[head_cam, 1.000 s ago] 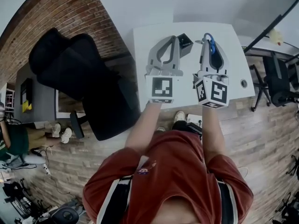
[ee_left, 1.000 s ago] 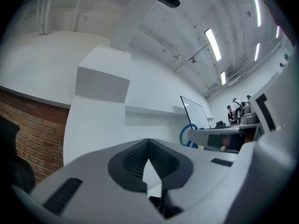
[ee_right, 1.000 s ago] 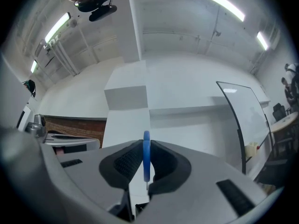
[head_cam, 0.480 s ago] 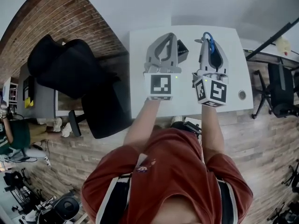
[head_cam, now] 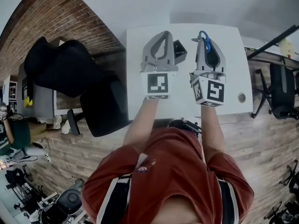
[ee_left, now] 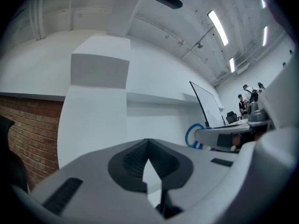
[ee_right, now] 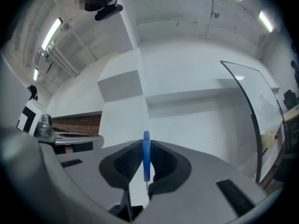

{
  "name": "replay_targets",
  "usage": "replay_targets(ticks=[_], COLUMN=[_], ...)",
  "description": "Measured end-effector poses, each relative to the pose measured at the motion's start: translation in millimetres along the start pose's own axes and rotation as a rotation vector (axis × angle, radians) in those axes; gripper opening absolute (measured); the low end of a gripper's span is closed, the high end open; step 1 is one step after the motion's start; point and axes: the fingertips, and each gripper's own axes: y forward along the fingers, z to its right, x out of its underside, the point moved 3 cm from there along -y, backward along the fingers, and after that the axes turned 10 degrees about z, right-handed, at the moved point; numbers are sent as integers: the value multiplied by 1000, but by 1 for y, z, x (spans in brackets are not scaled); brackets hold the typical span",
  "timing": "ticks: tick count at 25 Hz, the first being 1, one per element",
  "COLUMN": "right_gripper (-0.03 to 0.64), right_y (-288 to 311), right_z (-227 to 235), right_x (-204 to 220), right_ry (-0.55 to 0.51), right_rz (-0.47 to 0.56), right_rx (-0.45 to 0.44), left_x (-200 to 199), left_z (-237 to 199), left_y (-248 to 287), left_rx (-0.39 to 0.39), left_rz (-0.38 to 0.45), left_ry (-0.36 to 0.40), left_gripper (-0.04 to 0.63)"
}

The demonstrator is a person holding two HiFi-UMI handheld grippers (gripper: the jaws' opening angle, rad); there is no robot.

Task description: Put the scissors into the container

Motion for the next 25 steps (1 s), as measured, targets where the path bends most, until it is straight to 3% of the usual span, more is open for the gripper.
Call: replay_targets(ticks=[25], right_gripper=[55], right_y=[21], right_z=[-19], right_x=[100], right_ry=[2], right_rz=[-208], right_rx=[30], left_x=[72], left_z=[-32], left_y=[9], left_rx=[28], left_rz=[-69], left_ry=[-78], left_gripper=[12])
